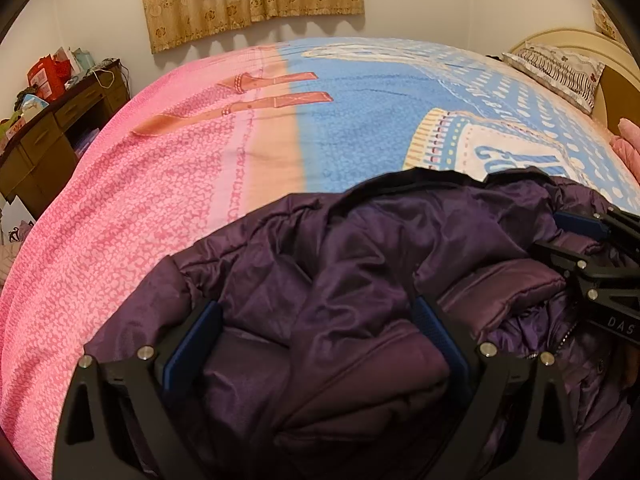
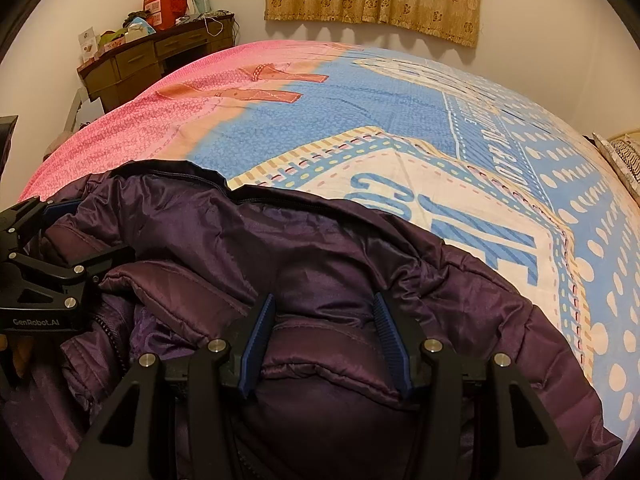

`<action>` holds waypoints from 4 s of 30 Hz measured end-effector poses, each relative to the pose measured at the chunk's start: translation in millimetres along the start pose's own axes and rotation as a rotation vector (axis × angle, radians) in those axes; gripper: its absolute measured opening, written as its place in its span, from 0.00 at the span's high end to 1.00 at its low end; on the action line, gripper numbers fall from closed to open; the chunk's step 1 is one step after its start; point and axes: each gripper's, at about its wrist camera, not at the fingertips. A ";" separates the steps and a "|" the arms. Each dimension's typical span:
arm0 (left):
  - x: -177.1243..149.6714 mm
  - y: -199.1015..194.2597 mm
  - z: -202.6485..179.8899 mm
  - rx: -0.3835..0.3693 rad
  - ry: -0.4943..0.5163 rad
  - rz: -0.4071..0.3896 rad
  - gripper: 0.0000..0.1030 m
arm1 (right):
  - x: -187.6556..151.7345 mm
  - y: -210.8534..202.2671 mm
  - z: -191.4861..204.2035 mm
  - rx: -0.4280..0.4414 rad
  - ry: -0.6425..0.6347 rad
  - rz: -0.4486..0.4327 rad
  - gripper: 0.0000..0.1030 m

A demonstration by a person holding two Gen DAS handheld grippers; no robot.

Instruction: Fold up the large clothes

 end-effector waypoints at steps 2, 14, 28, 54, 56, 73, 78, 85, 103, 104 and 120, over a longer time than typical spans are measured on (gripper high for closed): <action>0.2 0.7 0.6 -0.003 -0.002 0.000 0.03 | 0.0 0.1 0.2 0.000 0.000 0.000 0.48; 1.3 3.0 -1.4 0.009 0.002 0.002 0.02 | 0.4 -0.4 4.9 -0.032 -0.015 0.002 0.48; 16.5 -5.8 -1.4 0.027 -0.014 0.081 0.04 | 20.8 -1.4 16.0 -0.093 -0.084 0.150 0.48; -149.4 -106.9 -20.8 0.016 0.023 -0.059 0.00 | -194.6 -138.4 21.8 0.091 0.102 -0.004 0.38; -147.7 -102.7 -25.6 0.040 0.042 -0.052 0.00 | -195.4 -134.1 23.3 0.074 0.106 -0.003 0.37; -310.3 -226.0 36.7 -0.012 -0.068 -0.148 0.00 | -361.2 -259.7 -5.2 0.145 0.295 -0.060 0.34; -346.9 -225.1 49.7 -0.083 -0.134 -0.142 0.00 | -404.0 -256.7 -8.8 0.185 0.364 -0.041 0.34; -359.0 -199.8 41.1 -0.142 -0.166 -0.096 0.01 | -416.9 -251.5 1.3 0.239 0.372 -0.058 0.34; -362.7 -190.1 34.9 -0.275 -0.192 -0.107 0.34 | -434.5 -248.2 0.9 0.341 0.407 -0.141 0.55; -362.1 -189.6 33.5 -0.274 -0.188 -0.107 0.31 | -435.3 -247.6 0.7 0.343 0.407 -0.144 0.55; -374.3 -240.9 52.4 -0.437 -0.148 -0.185 0.78 | -457.6 -285.0 11.2 0.508 0.362 -0.123 0.72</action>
Point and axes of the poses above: each gripper's, at about its wrist camera, not at the fingertips, and y roughly the way its jaws point, z to its left, x to its top, and after that the axes turned 8 degrees about z, right-handed
